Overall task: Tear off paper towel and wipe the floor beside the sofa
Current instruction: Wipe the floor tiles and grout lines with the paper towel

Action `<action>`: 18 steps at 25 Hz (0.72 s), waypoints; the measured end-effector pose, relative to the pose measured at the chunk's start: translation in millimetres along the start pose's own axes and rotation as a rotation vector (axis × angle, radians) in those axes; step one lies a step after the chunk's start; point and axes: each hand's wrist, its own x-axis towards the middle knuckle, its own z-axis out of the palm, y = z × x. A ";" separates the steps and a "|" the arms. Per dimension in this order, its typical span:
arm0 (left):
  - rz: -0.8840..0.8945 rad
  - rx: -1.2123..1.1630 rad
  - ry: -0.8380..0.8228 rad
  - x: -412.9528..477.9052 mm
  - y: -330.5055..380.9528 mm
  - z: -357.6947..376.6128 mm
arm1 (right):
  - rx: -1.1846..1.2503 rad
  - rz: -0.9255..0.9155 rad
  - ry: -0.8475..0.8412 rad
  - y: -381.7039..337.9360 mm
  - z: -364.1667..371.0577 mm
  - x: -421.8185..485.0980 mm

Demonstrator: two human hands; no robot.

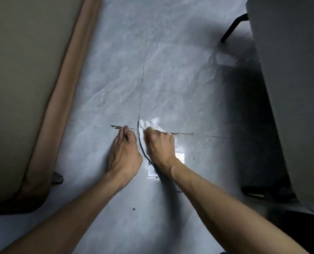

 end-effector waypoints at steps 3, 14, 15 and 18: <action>-0.015 -0.009 0.036 3.1 9.5 0.2 | -0.070 -0.214 -0.012 47.2 -1.4 1.6; -0.026 0.021 -0.110 11.1 13.4 -5.0 | -0.056 0.608 0.164 130.3 0.2 -15.2; -0.029 0.028 -0.119 11.9 13.6 -5.7 | -0.022 0.470 0.128 98.8 0.0 -7.0; -0.034 0.024 -0.111 12.7 19.3 -7.9 | -0.004 -0.056 0.084 29.3 4.4 4.1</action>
